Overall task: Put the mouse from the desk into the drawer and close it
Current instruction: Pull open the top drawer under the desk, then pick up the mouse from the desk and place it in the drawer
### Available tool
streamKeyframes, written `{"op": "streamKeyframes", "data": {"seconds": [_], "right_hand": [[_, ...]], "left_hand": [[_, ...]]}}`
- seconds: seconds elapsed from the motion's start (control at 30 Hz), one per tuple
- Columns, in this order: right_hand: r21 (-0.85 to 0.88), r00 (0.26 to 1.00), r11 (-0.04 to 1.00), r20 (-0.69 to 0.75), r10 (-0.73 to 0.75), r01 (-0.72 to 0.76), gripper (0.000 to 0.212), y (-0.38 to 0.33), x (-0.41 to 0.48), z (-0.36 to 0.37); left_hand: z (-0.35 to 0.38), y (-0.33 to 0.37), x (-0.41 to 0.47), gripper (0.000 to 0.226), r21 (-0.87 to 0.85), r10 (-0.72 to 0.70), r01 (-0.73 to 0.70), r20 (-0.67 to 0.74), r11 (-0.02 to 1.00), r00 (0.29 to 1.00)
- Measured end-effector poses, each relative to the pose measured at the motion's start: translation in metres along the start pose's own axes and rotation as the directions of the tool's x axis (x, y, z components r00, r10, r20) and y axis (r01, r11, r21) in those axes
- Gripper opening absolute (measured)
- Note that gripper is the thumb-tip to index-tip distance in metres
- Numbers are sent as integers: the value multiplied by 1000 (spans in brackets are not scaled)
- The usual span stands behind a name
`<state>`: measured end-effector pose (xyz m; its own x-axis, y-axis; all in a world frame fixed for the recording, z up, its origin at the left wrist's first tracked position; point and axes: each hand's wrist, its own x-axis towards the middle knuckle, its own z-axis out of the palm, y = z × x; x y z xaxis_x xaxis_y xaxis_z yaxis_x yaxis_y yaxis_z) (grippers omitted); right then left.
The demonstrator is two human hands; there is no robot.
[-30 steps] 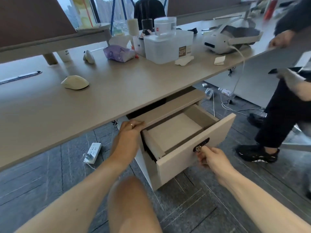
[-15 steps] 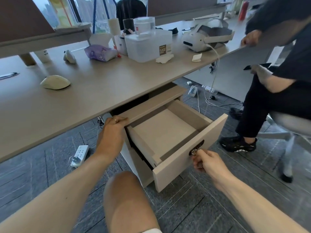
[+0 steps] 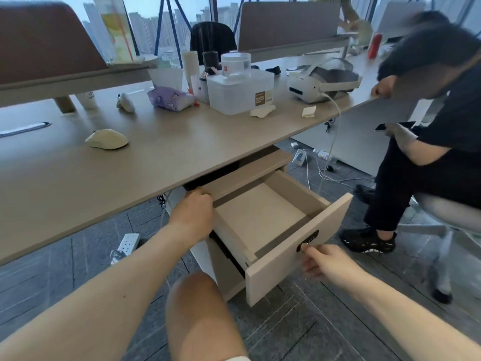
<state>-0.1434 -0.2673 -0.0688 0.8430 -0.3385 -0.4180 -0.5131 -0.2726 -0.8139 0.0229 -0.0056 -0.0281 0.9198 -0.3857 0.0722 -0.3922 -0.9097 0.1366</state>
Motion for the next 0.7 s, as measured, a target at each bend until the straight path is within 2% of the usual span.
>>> {"op": "streamKeyframes", "data": {"seconds": [0.03, 0.1, 0.17, 0.23, 0.33, 0.43, 0.6, 0.7], "right_hand": [[-232, 999, 972, 17, -40, 42, 52, -9, -6, -6], [-613, 992, 780, 75, -100, 125, 57, -34, -24, -17], [-794, 983, 581, 117, -142, 178, 52, -71, -42, -22], [-854, 970, 471, 141, -197, 220, 52, -111, -51, -20], [-870, 925, 387, 175, -338, 306, 57, -165, -45, -4], [-826, 851, 358, 247, -462, 434, 54, -212, -29, 24], [-798, 767, 279, 318, -558, 533, 56, -270, 1, 84], [-784, 740, 255, 348, -575, 566, 56, -298, 17, 124]], "left_hand": [[-11, 7, -3, 25, 66, -13, 8, 79, 998, 997], [-31, 16, -7, 35, 89, 8, -27, 208, 996, 978], [-51, 20, -12, 40, 16, 74, -80, 230, 997, 970], [-76, 18, -16, 46, -63, 117, -108, 150, 992, 982], [-119, -2, -18, 56, -186, 63, -54, 43, 981, 997], [-154, -47, -19, 62, -80, -11, 9, -21, 997, 1000], [-175, -136, -31, 74, -21, -215, 215, -3, 976, 977], [-164, -184, -35, 81, -14, -333, 335, 67, 942, 941]]}}
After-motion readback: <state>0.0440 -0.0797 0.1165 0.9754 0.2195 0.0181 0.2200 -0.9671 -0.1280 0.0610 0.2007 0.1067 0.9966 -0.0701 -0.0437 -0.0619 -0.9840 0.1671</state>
